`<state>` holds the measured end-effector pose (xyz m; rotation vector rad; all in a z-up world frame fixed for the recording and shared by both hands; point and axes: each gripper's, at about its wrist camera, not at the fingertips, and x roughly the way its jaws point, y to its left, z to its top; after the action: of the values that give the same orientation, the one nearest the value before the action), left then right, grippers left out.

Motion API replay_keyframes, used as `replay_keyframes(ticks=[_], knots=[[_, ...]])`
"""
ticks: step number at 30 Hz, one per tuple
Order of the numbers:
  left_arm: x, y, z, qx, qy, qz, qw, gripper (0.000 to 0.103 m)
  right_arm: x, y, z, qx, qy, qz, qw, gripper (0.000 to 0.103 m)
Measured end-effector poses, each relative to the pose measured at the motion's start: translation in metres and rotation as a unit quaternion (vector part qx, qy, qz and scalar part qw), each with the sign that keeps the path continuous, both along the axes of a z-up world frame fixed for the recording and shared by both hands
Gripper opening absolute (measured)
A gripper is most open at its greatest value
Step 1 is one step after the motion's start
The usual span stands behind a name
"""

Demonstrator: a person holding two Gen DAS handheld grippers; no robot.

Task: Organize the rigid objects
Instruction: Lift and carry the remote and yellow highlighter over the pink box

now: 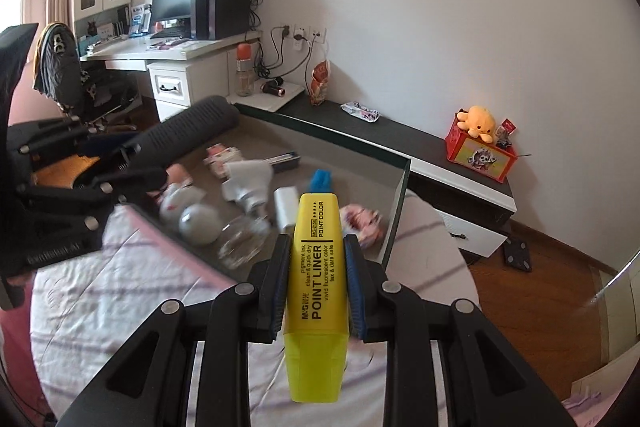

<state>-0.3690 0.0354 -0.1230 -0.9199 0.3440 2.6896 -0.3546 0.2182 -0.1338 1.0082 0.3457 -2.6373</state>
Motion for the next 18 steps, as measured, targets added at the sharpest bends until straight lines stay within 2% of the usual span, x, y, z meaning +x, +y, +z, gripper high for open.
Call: replay_keyframes(ticks=[5, 9, 18], knots=[[-0.05, -0.019, -0.011, 0.009, -0.029, 0.018, 0.9994, 0.044, -0.051, -0.004, -0.01, 0.008, -0.023, 0.004, 1.0, 0.026], [-0.079, -0.022, -0.028, -0.013, -0.047, 0.022, 0.9986, 0.044, -0.088, -0.008, -0.024, 0.013, -0.045, 0.003, 0.999, 0.026], [-0.11, -0.026, -0.048, -0.017, -0.067, 0.022, 0.9974, 0.044, -0.156, -0.015, -0.06, 0.001, -0.117, -0.009, 0.993, 0.026]])
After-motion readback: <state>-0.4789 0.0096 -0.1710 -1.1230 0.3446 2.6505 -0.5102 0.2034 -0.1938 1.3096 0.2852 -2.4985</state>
